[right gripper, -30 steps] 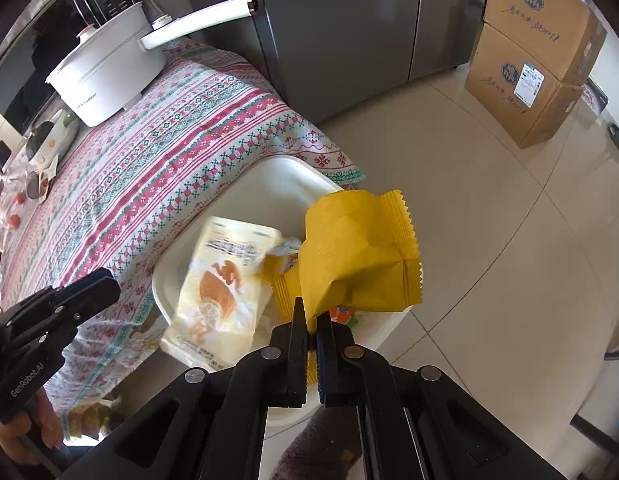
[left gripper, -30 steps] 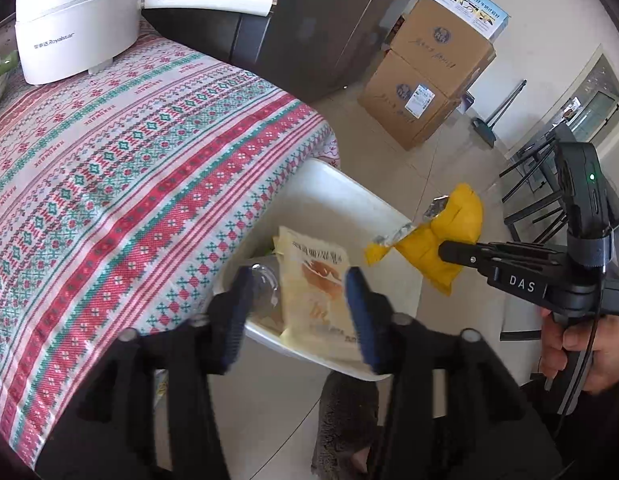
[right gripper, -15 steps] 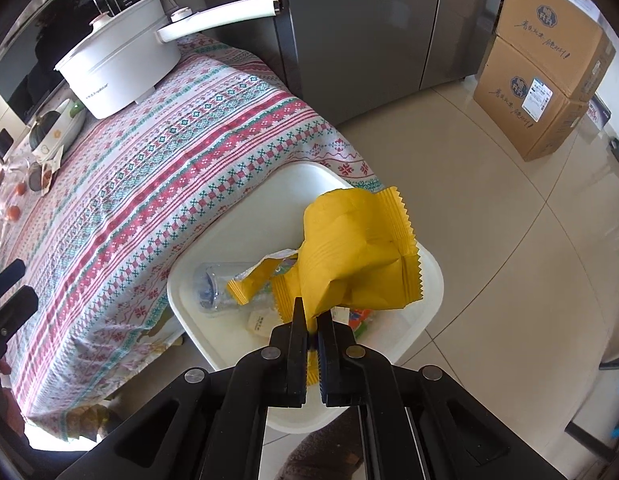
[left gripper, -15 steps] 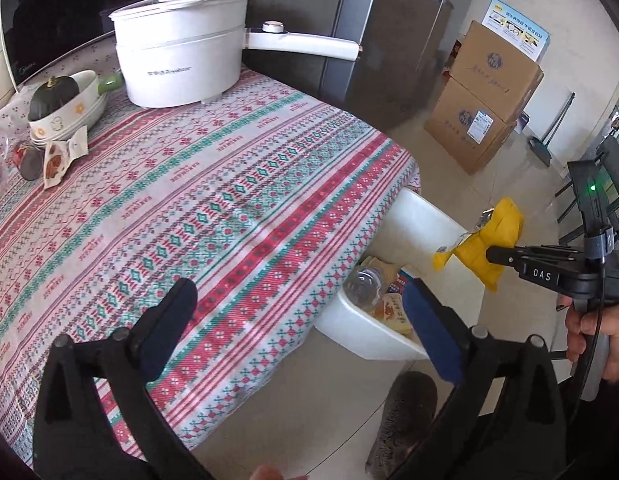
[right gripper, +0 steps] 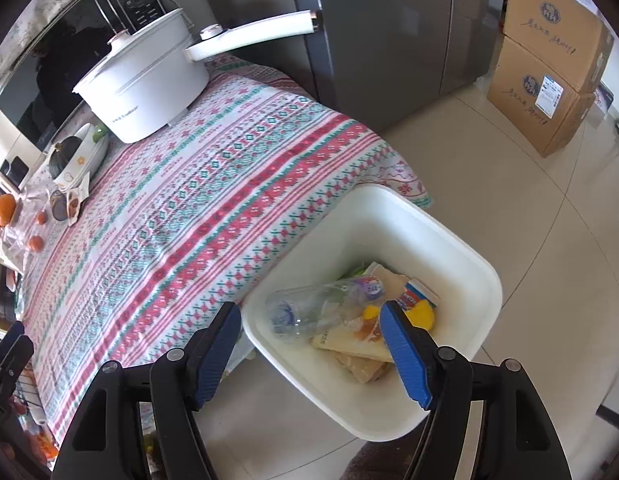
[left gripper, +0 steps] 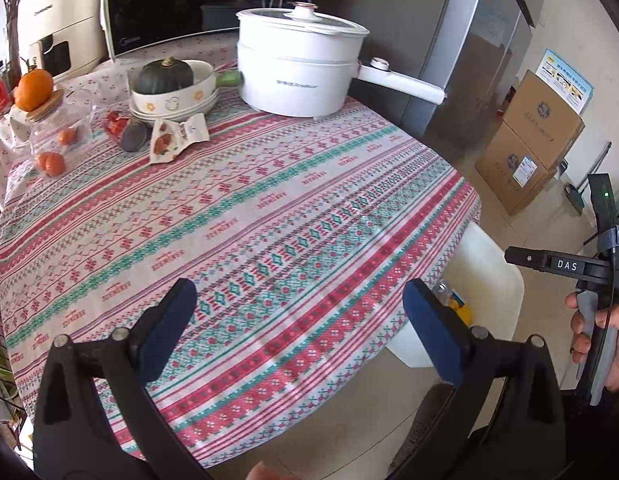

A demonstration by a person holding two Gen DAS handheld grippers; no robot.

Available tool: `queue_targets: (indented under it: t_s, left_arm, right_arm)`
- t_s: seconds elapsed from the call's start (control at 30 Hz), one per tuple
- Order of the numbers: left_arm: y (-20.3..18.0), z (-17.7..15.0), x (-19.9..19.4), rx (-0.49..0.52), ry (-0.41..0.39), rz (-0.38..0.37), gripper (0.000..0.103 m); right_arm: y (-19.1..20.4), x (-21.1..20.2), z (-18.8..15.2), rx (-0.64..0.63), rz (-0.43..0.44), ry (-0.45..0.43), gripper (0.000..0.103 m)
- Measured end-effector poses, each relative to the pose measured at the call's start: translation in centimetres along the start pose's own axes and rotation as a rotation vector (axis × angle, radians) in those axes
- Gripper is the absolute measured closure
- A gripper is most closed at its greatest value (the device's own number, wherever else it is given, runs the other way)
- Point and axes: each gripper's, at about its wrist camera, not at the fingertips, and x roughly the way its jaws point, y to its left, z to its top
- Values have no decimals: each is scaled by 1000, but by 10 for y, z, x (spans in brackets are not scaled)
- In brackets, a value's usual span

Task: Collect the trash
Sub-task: 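Move both open tools back over the table toward the nut packet and red can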

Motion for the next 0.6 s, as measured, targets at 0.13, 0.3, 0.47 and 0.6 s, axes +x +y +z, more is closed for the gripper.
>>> queue_targets:
  t_s: [0.13,0.3,0.47,0.6]
  left_arm:
    - [30,-2,-9,-68,-13,47,1]
    - [64,-3,-19,-145,-20,73,1]
    - [101,-2,-27,-217,-20,138,1]
    - [131,1,-35,-272,-27,195,1]
  right_arm:
    - [37,1,0,-49,20,-25,29]
    - [78,6,-3,-116,36,-43,28]
    - [119,9,-3,-185,30,-83,28]
    - [160,14,3,-247,37,-109,26]
